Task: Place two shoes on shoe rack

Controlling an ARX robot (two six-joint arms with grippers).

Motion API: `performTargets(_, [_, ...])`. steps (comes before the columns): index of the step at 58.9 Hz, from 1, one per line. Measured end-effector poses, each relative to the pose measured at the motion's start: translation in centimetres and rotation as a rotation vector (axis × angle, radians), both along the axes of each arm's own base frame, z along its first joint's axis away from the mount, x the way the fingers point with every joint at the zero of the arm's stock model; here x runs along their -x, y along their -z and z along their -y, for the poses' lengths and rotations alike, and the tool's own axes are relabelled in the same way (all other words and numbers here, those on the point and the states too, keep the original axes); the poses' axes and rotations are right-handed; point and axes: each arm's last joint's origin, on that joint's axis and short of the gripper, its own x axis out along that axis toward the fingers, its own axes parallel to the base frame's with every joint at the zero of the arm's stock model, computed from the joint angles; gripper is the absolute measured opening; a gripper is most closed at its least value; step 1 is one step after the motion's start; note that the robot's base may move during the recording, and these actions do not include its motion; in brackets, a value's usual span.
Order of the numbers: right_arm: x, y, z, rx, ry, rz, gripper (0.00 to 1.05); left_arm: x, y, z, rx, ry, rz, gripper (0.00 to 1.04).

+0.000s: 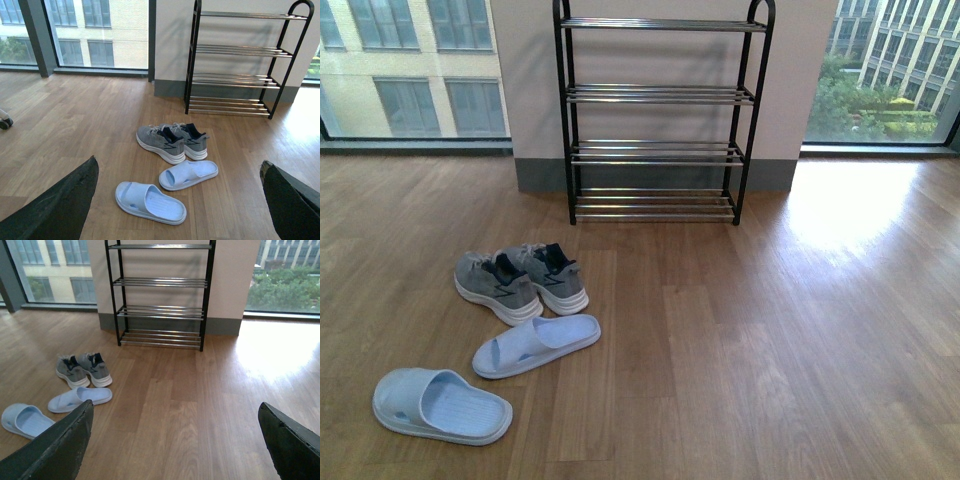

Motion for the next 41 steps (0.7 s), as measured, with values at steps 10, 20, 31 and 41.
performTargets(10, [0.0, 0.0, 0.0, 0.0, 0.0, 0.0, 0.95, 0.0, 0.0, 0.0, 0.0, 0.0, 0.0, 0.95])
performTargets(20, [0.0, 0.0, 0.0, 0.0, 0.0, 0.0, 0.95, 0.0, 0.0, 0.0, 0.0, 0.0, 0.0, 0.95])
performTargets(31, [0.0, 0.0, 0.0, 0.0, 0.0, 0.0, 0.95, 0.0, 0.0, 0.0, 0.0, 0.0, 0.0, 0.95])
performTargets(41, [0.0, 0.0, 0.0, 0.0, 0.0, 0.0, 0.95, 0.0, 0.0, 0.0, 0.0, 0.0, 0.0, 0.95])
